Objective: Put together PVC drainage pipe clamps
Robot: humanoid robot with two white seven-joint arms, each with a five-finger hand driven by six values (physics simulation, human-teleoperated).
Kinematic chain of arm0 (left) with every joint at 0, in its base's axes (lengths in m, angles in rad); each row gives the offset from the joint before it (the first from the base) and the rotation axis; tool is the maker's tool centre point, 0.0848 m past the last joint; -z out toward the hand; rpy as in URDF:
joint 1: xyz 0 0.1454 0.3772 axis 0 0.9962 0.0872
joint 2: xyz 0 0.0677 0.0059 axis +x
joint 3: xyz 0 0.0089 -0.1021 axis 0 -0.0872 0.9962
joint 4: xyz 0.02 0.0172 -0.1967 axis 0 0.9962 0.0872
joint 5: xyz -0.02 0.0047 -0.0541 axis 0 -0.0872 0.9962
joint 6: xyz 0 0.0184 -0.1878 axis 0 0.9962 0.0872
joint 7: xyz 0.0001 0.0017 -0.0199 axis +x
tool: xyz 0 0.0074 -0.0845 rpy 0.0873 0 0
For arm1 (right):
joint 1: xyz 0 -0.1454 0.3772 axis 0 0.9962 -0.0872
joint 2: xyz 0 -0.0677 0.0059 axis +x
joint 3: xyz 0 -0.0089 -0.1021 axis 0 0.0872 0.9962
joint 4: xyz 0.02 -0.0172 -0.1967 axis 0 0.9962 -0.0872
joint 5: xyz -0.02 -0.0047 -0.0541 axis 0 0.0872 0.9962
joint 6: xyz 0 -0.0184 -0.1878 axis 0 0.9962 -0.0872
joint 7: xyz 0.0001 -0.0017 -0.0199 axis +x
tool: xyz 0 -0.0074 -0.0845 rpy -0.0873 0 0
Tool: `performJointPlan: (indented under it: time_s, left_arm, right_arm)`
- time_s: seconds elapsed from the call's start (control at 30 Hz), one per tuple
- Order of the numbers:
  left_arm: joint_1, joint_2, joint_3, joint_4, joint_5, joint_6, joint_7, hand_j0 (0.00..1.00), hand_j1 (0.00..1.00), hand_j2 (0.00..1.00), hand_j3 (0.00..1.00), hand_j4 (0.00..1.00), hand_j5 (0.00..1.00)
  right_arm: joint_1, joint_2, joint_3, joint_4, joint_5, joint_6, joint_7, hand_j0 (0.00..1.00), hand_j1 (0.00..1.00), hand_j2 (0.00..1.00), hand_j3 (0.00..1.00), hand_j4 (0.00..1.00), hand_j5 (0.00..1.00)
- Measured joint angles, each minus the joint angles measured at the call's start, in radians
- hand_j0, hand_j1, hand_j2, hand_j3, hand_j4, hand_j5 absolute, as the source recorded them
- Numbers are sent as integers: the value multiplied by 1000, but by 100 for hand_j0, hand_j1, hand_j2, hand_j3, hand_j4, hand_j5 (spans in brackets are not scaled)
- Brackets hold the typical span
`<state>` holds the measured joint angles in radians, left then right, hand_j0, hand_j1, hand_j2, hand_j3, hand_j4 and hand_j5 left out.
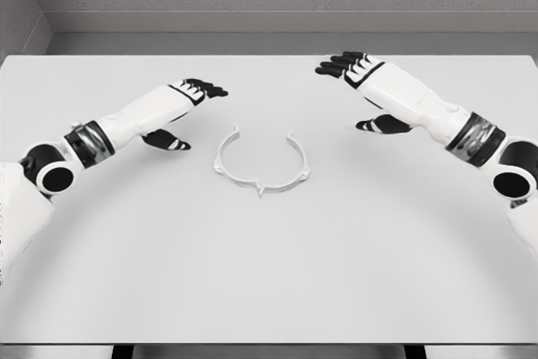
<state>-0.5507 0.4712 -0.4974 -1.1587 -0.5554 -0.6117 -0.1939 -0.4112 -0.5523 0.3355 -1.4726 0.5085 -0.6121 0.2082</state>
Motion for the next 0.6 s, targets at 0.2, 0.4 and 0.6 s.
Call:
performJointPlan:
  time_s: [0.2, 0.4, 0.6]
  left_arm:
    - [-18, -49, -12, 31, -7, 0, 0, 100, 100, 100, 100, 100, 100]
    - [-23, -78, -14, 58, -10, 0, 0, 100, 100, 100, 100, 100, 100]
    - [-23, -88, -21, 63, -10, 0, -1, 100, 100, 100, 100, 100, 100]
  right_arm:
    - [77, -61, -61, -92, -6, 0, 0, 100, 100, 100, 100, 100, 100]
    - [78, -71, -96, -110, -8, 0, 0, 100, 100, 100, 100, 100, 100]
    - [92, -74, -113, -111, -8, 0, -2, 100, 100, 100, 100, 100, 100]
